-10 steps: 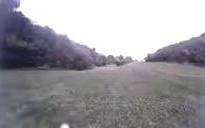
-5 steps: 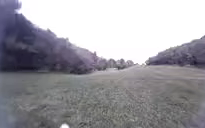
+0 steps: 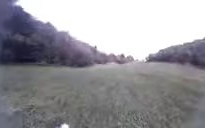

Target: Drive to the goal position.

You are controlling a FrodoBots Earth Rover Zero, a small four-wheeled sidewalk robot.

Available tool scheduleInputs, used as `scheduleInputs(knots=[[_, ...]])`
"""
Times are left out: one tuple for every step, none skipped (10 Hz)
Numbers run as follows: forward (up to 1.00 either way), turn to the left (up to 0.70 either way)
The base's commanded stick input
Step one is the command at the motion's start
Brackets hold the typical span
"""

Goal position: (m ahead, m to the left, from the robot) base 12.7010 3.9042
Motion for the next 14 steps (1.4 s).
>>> scheduleInputs(knots=[[0.7,0.0],[0.7,-0.2],[0.7,-0.33],[0.7,-0.34],[0.7,-0.26],[0.7,-0.05],[0.7,0.0],[0.7,0.0],[0.7,0.0],[0.7,-0.07],[0.7,-0.17],[0.7,-0.27],[0.7,0.0],[0.7,0.0]])
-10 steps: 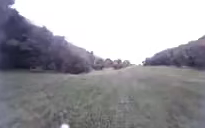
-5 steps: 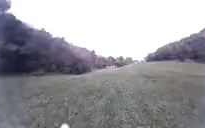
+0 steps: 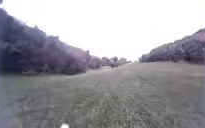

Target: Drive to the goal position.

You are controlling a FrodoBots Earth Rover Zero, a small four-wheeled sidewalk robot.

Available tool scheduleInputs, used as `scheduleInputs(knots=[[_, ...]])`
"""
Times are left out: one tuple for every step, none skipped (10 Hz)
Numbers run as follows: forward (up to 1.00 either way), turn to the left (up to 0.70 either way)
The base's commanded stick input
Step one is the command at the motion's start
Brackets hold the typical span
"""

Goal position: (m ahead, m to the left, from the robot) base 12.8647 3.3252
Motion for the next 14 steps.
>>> scheduleInputs(knots=[[0.7,0.0],[0.7,0.0],[0.7,0.0],[0.7,0.0],[0.7,0.0],[0.7,-0.01],[0.7,-0.18],[0.7,-0.27],[0.7,-0.27],[0.7,-0.12],[0.7,0.0],[0.7,0.0],[0.7,0.0],[0.7,0.0]])
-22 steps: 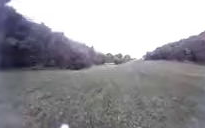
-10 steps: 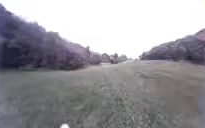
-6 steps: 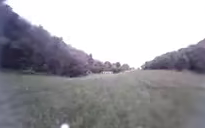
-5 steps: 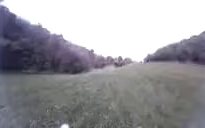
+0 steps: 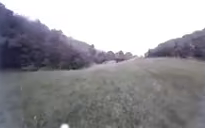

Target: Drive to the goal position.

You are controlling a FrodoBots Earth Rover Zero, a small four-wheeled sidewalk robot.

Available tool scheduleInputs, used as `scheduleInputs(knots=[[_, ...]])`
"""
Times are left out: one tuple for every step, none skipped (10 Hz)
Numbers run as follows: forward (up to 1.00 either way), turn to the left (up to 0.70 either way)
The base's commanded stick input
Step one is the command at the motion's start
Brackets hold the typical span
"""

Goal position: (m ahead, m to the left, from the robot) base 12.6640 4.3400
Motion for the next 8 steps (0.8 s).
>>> scheduleInputs(knots=[[0.7,0.0],[0.7,0.0],[0.7,0.0],[0.7,0.0],[0.7,0.0],[0.7,0.0],[0.7,0.0],[0.7,-0.34]])
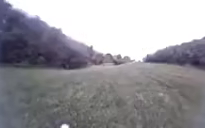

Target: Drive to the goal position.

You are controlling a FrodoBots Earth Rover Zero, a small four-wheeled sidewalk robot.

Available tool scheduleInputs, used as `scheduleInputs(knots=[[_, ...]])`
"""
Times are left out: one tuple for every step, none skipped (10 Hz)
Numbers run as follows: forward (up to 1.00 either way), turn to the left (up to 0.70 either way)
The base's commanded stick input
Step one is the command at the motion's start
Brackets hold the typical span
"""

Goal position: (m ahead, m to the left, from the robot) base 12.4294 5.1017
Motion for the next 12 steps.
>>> scheduleInputs(knots=[[0.7,-0.34],[0.7,-0.24],[0.7,-0.13],[0.7,-0.03],[0.7,0.0],[0.7,-0.02],[0.7,-0.12],[0.7,-0.22],[0.7,-0.27],[0.7,-0.27],[0.7,-0.27],[0.7,-0.22]])
